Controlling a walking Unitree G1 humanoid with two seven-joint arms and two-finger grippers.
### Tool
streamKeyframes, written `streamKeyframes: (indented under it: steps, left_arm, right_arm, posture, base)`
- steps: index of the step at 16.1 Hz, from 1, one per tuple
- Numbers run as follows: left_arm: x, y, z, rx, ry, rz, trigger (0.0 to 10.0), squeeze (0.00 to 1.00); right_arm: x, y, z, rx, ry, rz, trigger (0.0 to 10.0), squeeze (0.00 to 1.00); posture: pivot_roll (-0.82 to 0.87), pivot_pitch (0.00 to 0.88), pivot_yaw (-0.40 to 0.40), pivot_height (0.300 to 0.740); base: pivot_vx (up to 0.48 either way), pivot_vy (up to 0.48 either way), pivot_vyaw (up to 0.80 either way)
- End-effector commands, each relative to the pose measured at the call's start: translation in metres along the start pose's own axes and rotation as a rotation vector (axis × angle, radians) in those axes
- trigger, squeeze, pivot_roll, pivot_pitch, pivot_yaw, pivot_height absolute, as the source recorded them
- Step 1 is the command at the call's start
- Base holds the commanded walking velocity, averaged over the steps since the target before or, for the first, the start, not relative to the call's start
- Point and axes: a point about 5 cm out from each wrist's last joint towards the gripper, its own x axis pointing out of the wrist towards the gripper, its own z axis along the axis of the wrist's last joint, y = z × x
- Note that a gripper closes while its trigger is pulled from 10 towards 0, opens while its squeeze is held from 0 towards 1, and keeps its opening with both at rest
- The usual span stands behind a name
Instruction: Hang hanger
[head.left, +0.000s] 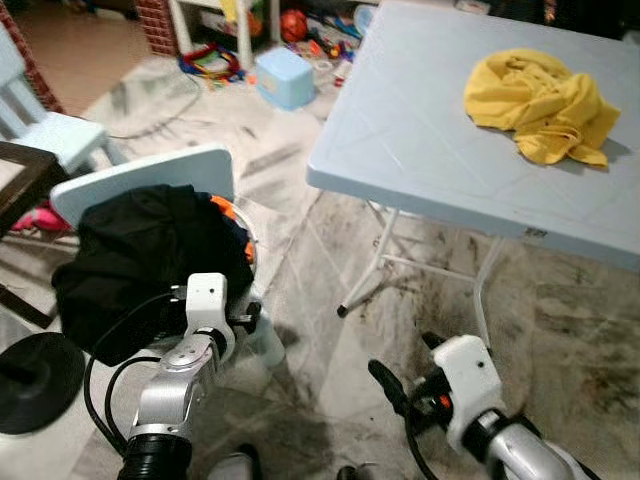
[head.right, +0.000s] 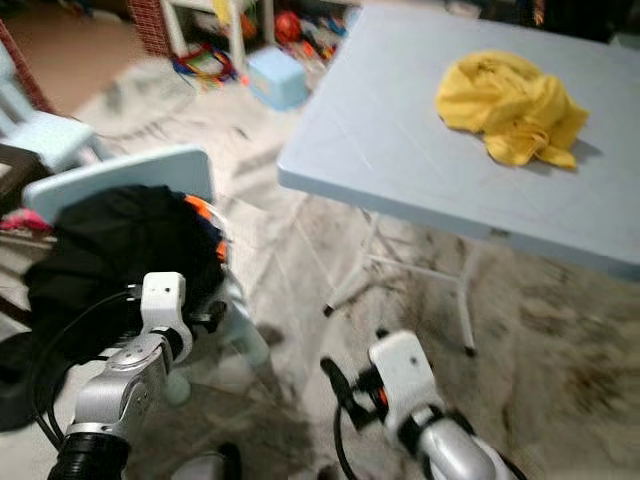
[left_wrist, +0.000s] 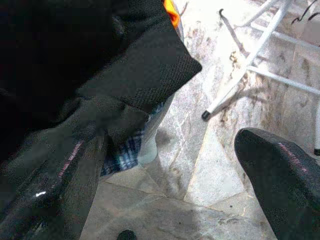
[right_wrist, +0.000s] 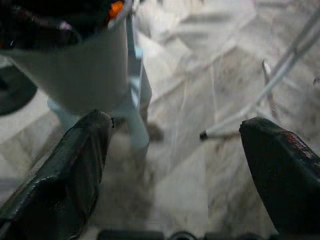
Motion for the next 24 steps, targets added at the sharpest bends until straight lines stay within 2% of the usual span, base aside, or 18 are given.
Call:
streamKeyframes:
  steps: [1,5,8,12,13,15,16,18,21,24]
  left_arm:
    - [0.004,0.006,0.001,0.01,0.0,0.032,10.0,0.0]
    - [0.017,0.011,0.008,-0.012,-0.006,0.062,10.0,0.0]
    - [0.018,0.006,0.018,-0.006,-0.048,0.052,10.0,0.0]
    - [0.004,0.006,0.011,-0.003,-0.076,0.062,10.0,0.0]
    - [-0.01,0.008,0.009,0.004,-0.107,0.088,10.0,0.0]
    - [-0.029,0.012,0.008,-0.007,-0.148,0.14,10.0,0.0]
    - [-0.036,0.015,0.007,-0.033,-0.171,0.172,10.0,0.0]
    - [-0.047,0.018,0.003,-0.009,-0.171,0.198,10.0,0.0]
    - [-0.047,0.02,-0.003,-0.024,-0.149,0.2,10.0,0.0]
    - [-0.028,0.02,0.009,-0.018,-0.152,0.167,10.0,0.0]
  right_arm:
    - [-0.008,-0.005,0.002,-0.005,0.012,-0.021,10.0,0.0]
    - [-0.029,-0.006,0.002,-0.004,0.055,-0.045,10.0,0.0]
    - [-0.035,-0.009,0.001,-0.01,0.077,-0.048,10.0,0.0]
    - [-0.015,-0.011,0.005,-0.028,0.056,-0.022,10.0,0.0]
    - [-0.006,-0.015,0.007,-0.035,0.042,-0.035,10.0,0.0]
    - [0.007,-0.016,0.01,-0.034,0.024,-0.026,10.0,0.0]
    - [0.014,-0.016,0.011,-0.032,0.015,-0.016,10.0,0.0]
    - [0.027,-0.015,0.014,-0.038,-0.005,0.013,10.0,0.0]
    - [0.039,-0.013,0.02,-0.053,-0.037,0.043,10.0,0.0]
    - [0.04,-0.012,0.021,-0.048,-0.048,0.039,10.0,0.0]
  posture:
    - [-0.18,0.278,-0.076,0.74]
    - [-0.23,0.304,-0.088,0.74]
    - [-0.23,0.31,-0.092,0.74]
    - [-0.15,0.294,-0.084,0.74]
    - [-0.12,0.28,-0.081,0.74]
    - [-0.09,0.265,-0.081,0.74]
    - [-0.07,0.253,-0.084,0.74]
    - [-0.02,0.228,-0.096,0.74]
    - [-0.02,0.215,-0.106,0.74]
    - [-0.04,0.204,-0.09,0.74]
  base:
    - [0.0,0.0,0.0]
    - [0.0,0.0,0.0]
    - [0.0,0.0,0.0]
    - [0.0,0.0,0.0]
    - [0.0,0.0,0.0]
    - [0.0,0.0,0.0]
    - [0.0,0.0,0.0]
    - [0.0,0.0,0.0]
    - [0.0,0.0,0.0]
    - [0.0,0.0,0.0]
